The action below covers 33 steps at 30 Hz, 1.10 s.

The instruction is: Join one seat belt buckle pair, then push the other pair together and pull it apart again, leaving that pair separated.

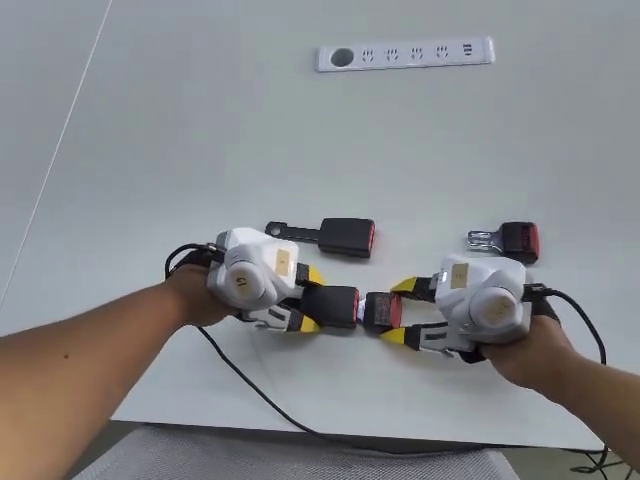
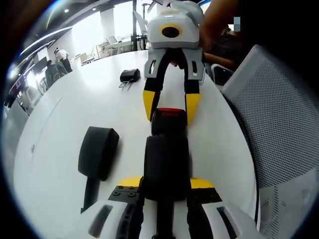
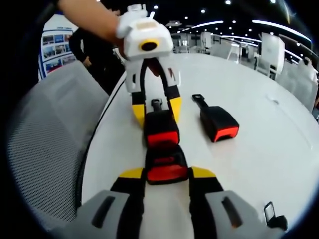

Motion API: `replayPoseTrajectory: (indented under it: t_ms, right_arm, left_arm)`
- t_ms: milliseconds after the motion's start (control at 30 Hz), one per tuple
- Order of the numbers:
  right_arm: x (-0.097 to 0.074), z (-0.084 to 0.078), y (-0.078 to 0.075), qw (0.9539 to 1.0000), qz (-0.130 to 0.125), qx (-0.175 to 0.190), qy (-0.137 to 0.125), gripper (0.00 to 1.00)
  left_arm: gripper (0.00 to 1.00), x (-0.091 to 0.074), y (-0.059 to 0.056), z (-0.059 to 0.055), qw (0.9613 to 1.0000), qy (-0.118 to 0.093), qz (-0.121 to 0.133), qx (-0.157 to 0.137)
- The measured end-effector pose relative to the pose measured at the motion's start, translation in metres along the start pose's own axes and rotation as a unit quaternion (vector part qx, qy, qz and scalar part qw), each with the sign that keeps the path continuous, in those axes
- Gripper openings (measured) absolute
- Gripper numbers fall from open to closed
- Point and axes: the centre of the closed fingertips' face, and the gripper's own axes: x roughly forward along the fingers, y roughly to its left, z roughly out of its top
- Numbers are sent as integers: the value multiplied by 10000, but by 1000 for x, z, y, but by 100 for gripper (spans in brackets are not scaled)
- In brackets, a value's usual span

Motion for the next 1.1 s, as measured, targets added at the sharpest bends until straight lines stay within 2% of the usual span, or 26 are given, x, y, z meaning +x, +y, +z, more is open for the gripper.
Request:
replayPoseTrajectory:
  t_ms: [100,167,200,233,267,300,333,367,400,467,533,667,733,767,867,967,1100]
  right_arm:
    - [-1,0,1,9998,-10,-167,99,34]
    - [-2,-1,1,9998,-67,-123,113,35]
    - [-4,1,2,9998,-82,-115,104,37]
    - [-5,3,2,9999,-102,-42,43,43]
    - [-7,4,1,9999,-115,40,3,50]
    - [-8,3,0,9998,-165,75,20,60]
    - [-11,5,-4,9995,-293,86,1,65]
    - [-15,7,-6,9993,-344,138,-80,68]
    - [-17,8,-6,9991,-340,203,-122,70]
    - [-23,10,-9,9987,-416,217,-174,74]
    - [-30,14,-11,9982,-477,216,-277,77]
    - [-49,14,-21,9968,-634,269,-402,79]
    - [-57,12,-26,9963,-673,323,-418,81]
    - [-63,10,-31,9958,-770,322,-386,82]
    - [-79,7,-43,9949,-869,302,-413,82]
    - [-95,0,-59,9934,-1047,338,-334,84]
    - [-109,0,-71,9918,-1156,390,-368,85]
  left_arm:
    - [34,-1,1,-1,9994,250,170,-144]
    - [37,-1,0,0,9992,260,266,-175]
    - [43,-3,-1,2,9987,222,311,-342]
    - [49,-5,-1,6,9982,84,382,-447]
    - [55,-9,1,9,9979,-8,482,-430]
    - [61,-10,1,9,9977,-16,517,-443]
    - [65,-14,4,10,9962,-53,638,-587]
    - [71,-17,5,13,9936,-166,701,-869]
    - [79,-20,6,15,9925,-236,751,-938]
    - [85,-25,8,15,9920,-259,850,-897]
    - [85,-29,9,13,9911,-170,901,-966]
    - [85,-39,14,17,9900,-196,1038,-931]
    - [85,-44,19,18,9895,-234,1101,-906]
    - [85,-45,20,19,9894,-237,1109,-906]
    - [84,-53,30,19,9887,-186,1204,-878]
    - [83,-60,40,20,9875,-192,1300,-867]
    - [83,-66,51,22,9868,-192,1388,-809]
